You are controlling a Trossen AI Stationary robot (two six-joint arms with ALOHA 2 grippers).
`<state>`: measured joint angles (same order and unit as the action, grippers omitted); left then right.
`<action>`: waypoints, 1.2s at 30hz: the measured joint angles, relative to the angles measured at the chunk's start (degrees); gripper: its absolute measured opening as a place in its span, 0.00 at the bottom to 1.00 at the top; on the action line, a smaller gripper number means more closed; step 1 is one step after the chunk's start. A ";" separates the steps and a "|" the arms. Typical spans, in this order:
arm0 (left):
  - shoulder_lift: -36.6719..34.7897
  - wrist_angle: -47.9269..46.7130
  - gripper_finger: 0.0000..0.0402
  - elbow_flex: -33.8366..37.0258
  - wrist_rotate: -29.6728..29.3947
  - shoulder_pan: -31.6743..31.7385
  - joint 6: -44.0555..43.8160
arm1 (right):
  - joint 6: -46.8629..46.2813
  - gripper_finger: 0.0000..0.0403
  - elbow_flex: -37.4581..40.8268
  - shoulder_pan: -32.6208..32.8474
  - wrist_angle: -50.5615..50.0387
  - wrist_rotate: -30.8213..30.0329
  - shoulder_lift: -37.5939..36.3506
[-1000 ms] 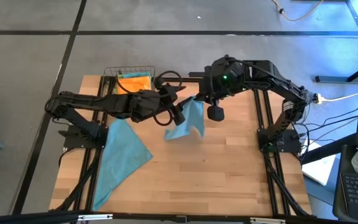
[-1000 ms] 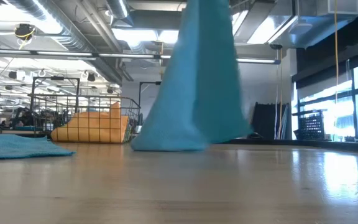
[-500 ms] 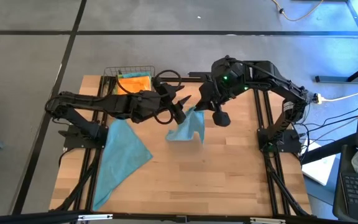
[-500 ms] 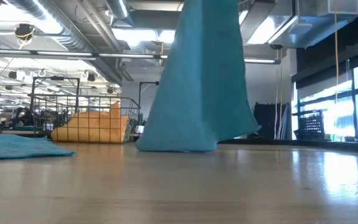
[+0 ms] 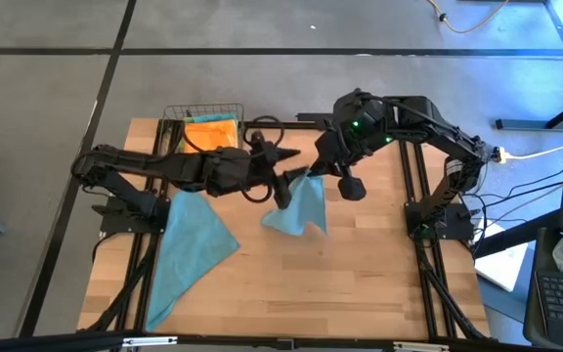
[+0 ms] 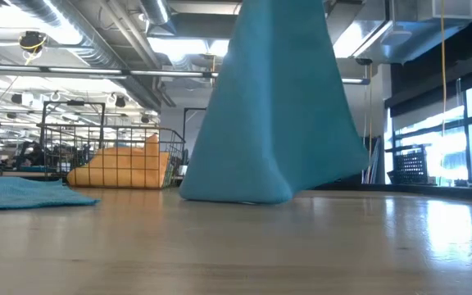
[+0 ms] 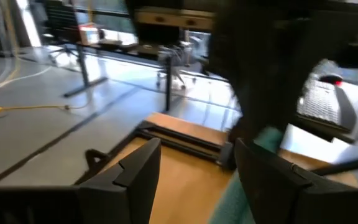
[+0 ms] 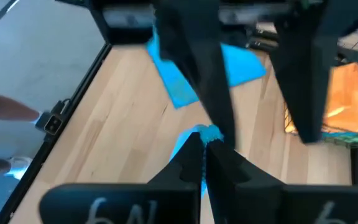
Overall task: Fold microfiber towels
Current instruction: Fold the right light blue microfiber cloth
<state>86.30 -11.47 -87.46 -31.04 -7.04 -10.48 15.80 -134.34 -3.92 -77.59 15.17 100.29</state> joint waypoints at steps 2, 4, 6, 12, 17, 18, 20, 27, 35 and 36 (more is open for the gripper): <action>0.00 -0.81 0.50 0.00 0.43 -0.67 0.04 | 1.04 0.03 0.00 -0.05 -1.62 0.18 0.00; 0.00 -1.88 0.50 0.00 0.68 -1.12 0.35 | 2.31 0.03 0.00 -0.07 -2.99 1.13 0.00; 0.00 -3.57 0.50 0.00 2.21 -1.24 0.36 | 2.72 0.03 0.00 -0.07 -4.02 1.50 -0.07; -0.13 -9.80 0.50 0.02 9.82 -1.36 -3.58 | 2.69 0.03 -0.02 -0.07 -4.34 1.55 -1.34; -0.69 -11.87 0.50 0.02 10.41 -1.27 -4.39 | 2.74 0.03 -0.02 -0.09 -2.80 4.12 -2.40; -0.35 -11.98 0.50 0.02 11.77 -0.79 -4.91 | 2.74 0.03 -0.02 -0.09 -2.22 4.12 -2.60; 0.30 -12.16 0.50 0.02 14.39 0.07 -5.52 | 2.72 0.03 -0.02 -0.07 -1.25 4.14 -2.96; 0.70 -12.69 0.50 0.07 12.89 1.41 -4.40 | -0.02 0.03 -0.02 -0.09 2.64 4.10 -2.97; 0.70 -11.26 0.50 0.07 3.72 2.17 -4.39 | -6.36 0.03 -0.02 -0.05 6.95 2.77 -2.93; 0.70 -10.94 0.50 0.07 3.38 2.35 -4.39 | -6.85 0.03 -0.02 0.03 6.67 2.75 -2.93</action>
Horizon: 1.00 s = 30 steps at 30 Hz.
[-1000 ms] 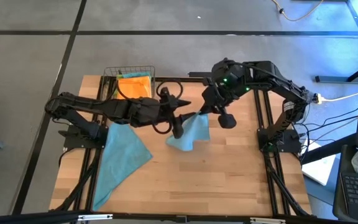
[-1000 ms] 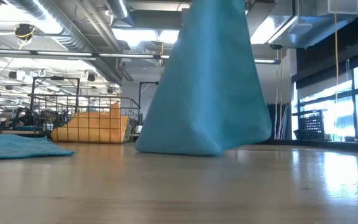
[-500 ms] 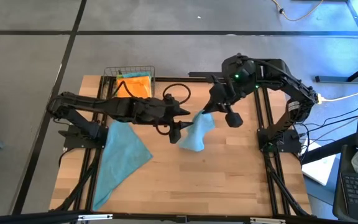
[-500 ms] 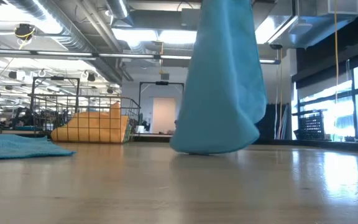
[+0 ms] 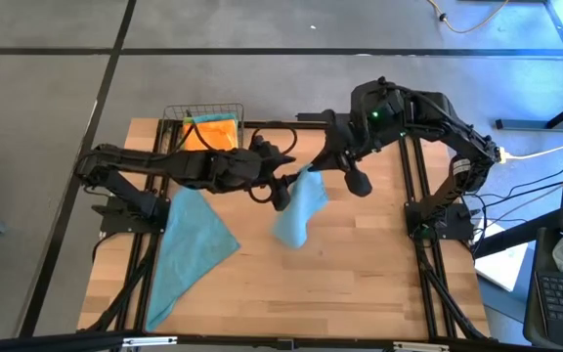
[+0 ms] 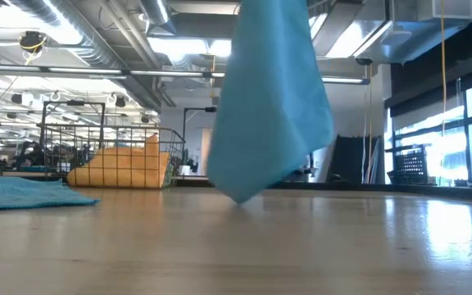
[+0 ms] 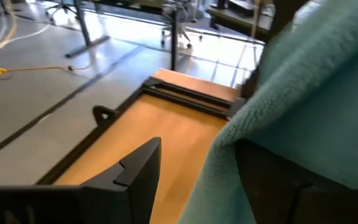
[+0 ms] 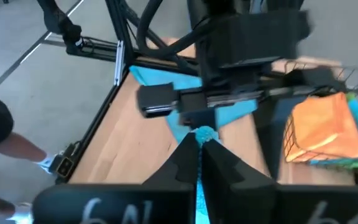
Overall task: Fold microfiber towels
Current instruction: Fold the right light blue microfiber cloth
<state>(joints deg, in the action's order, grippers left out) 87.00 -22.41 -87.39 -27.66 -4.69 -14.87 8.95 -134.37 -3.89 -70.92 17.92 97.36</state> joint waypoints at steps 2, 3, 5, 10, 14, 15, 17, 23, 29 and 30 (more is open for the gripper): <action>0.00 -0.03 0.50 0.00 -1.06 0.37 0.05 | -1.03 0.03 0.00 0.05 -1.26 -0.09 0.00; 0.00 -0.18 0.50 0.00 -2.00 0.41 0.27 | -1.32 0.03 0.00 0.05 -1.87 -0.09 0.01; 0.00 -0.97 0.50 0.00 -4.87 0.38 0.78 | -2.18 0.03 0.00 0.05 -2.65 0.05 0.04; 0.00 0.09 0.50 0.00 -7.92 0.70 -0.22 | -2.65 0.03 0.00 0.42 -4.64 1.31 0.04; 0.00 5.73 0.50 0.00 -4.87 0.27 -1.46 | -2.47 0.03 0.00 0.46 -5.14 1.00 0.04; 0.00 7.65 0.50 0.00 -4.74 -0.18 -1.46 | -2.47 0.03 0.00 0.45 -5.16 0.99 0.04; 0.00 12.18 0.50 0.00 -4.59 -0.82 -1.12 | -2.34 0.03 0.00 0.43 -5.16 1.13 0.06; 0.00 15.36 0.50 0.00 -5.82 -2.21 -1.14 | -0.07 0.03 0.00 0.45 -5.39 1.71 0.07; 0.00 14.67 0.50 0.00 -4.35 -4.69 -1.11 | 1.02 0.03 0.00 0.30 -7.70 2.64 0.07; 0.00 14.34 0.50 0.00 -4.52 -5.21 -1.09 | 1.53 0.03 0.00 0.27 -8.35 2.66 0.07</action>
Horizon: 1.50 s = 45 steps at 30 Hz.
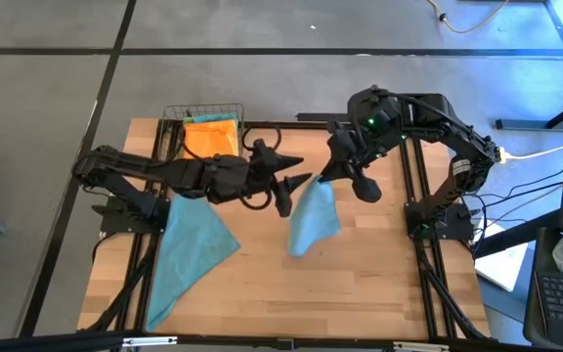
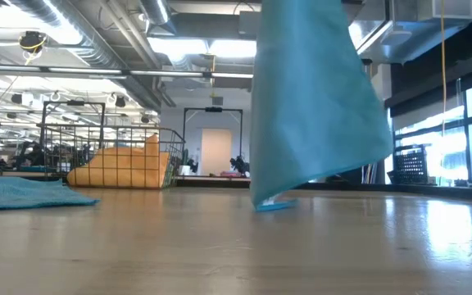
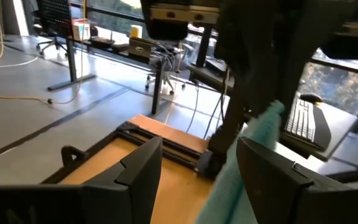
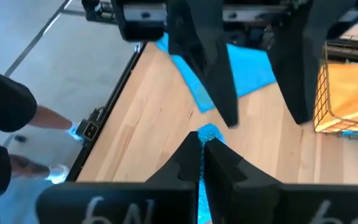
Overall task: Fold microfiber towels
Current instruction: Fold the right light blue microfiber cloth
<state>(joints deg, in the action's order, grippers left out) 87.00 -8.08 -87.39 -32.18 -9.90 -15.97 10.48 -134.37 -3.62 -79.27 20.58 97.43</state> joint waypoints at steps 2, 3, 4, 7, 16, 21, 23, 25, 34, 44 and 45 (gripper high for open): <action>0.00 -0.33 0.50 0.00 -0.75 -0.98 0.02 | 0.30 0.03 0.00 0.00 -0.61 0.02 0.00; 0.00 -0.30 0.50 0.00 -1.12 -1.50 0.02 | 0.28 0.03 0.00 0.00 -0.80 0.02 0.00; 0.00 -0.26 0.50 0.00 -1.29 -1.86 -0.02 | 0.30 0.03 0.00 0.00 -0.86 0.03 0.00; 1.33 0.44 0.50 -0.15 -0.20 -2.55 -0.16 | 0.60 0.03 0.00 0.00 -0.79 0.07 0.00; 8.07 4.02 0.50 0.02 -1.70 -2.06 -4.01 | 0.78 0.03 0.00 -0.02 -0.11 2.61 0.00; 8.46 3.79 0.50 0.02 -1.85 -1.85 -3.73 | 0.10 0.03 0.00 0.44 -0.57 3.58 0.02; 8.07 3.48 0.50 0.02 -1.79 -2.14 -2.08 | 0.41 0.03 0.00 0.48 -1.64 3.58 0.02; 7.38 3.65 0.50 0.02 -1.19 -2.59 -0.39 | 0.85 0.03 0.00 0.48 -3.37 3.58 0.02; 0.75 -7.79 0.50 -0.04 -2.07 -3.84 8.83 | 3.54 0.03 0.02 0.48 -5.86 3.58 -0.24; 3.96 -9.95 0.50 0.04 3.90 -0.05 6.36 | 1.94 0.03 0.02 1.25 -2.83 3.56 -0.31; 4.94 -8.65 0.50 0.11 4.91 0.19 6.27 | 1.94 0.03 0.01 1.25 -2.76 3.27 -0.31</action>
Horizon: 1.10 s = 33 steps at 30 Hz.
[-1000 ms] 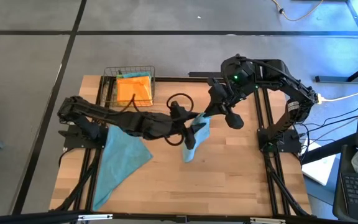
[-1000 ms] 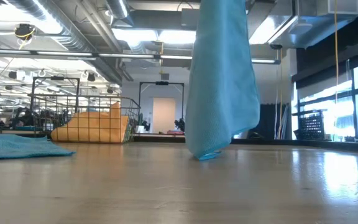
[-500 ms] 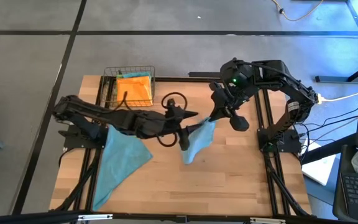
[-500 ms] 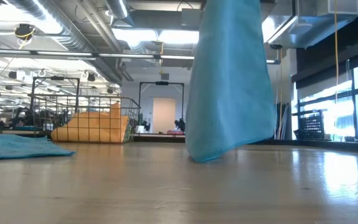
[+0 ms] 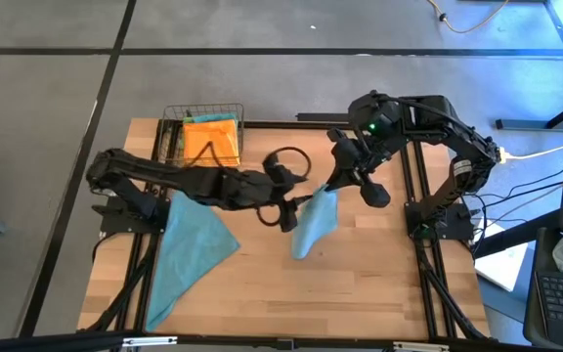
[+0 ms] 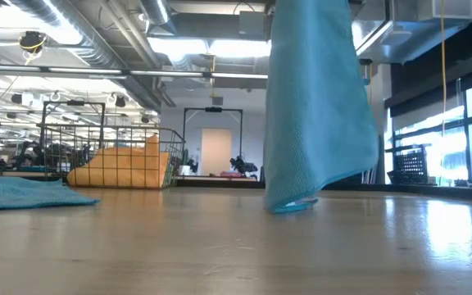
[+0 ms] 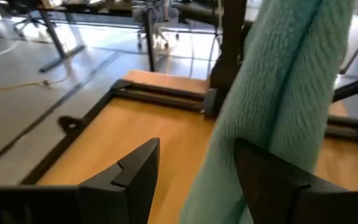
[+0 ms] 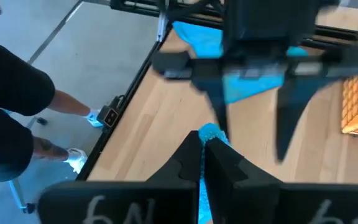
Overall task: Fold microfiber towels
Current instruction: Fold the right light blue microfiber cloth
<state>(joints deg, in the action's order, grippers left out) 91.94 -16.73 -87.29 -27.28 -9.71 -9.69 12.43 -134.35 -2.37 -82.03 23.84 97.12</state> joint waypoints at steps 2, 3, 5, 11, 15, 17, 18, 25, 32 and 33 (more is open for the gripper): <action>0.76 2.85 0.50 0.00 0.98 0.07 -0.49 | 0.01 0.03 0.00 0.02 -0.09 -2.19 0.00; 0.71 3.92 0.50 -0.04 1.02 -0.21 -0.63 | 0.02 0.03 -0.01 0.00 -0.20 -3.39 0.00; 0.52 4.25 0.50 -0.22 0.18 -0.71 -0.52 | -0.11 0.03 -0.01 0.00 -0.23 -4.53 0.00; 0.08 3.45 0.50 -0.13 -2.11 -1.02 -0.24 | -0.49 0.03 0.01 0.00 -0.18 -5.01 0.00; -1.16 1.38 0.50 -0.13 -1.91 -1.67 1.72 | -0.65 0.03 0.01 0.00 -0.88 -10.97 0.00; -1.97 -1.43 0.50 -0.13 -2.37 -1.71 3.83 | -0.27 0.03 -0.01 0.34 -1.46 -13.38 0.47; -2.14 -2.03 0.50 -0.11 -2.59 -1.52 4.10 | -0.19 0.03 -0.01 0.66 -1.54 -14.26 0.74; -2.19 -0.34 0.50 -0.11 4.32 0.02 0.46 | 1.40 0.03 0.03 3.55 1.40 -13.52 2.51; -3.87 -0.14 0.50 -0.11 2.61 -1.64 -0.71 | -0.12 0.03 0.05 3.76 0.87 -16.08 3.52; -4.18 -0.90 0.50 -0.11 2.35 -1.94 -0.68 | -0.12 0.03 0.05 3.77 0.90 -16.33 3.52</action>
<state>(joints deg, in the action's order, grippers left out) 87.76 -17.62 -87.39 -24.93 -11.64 -10.37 12.31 -134.30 1.40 -81.13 7.52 100.64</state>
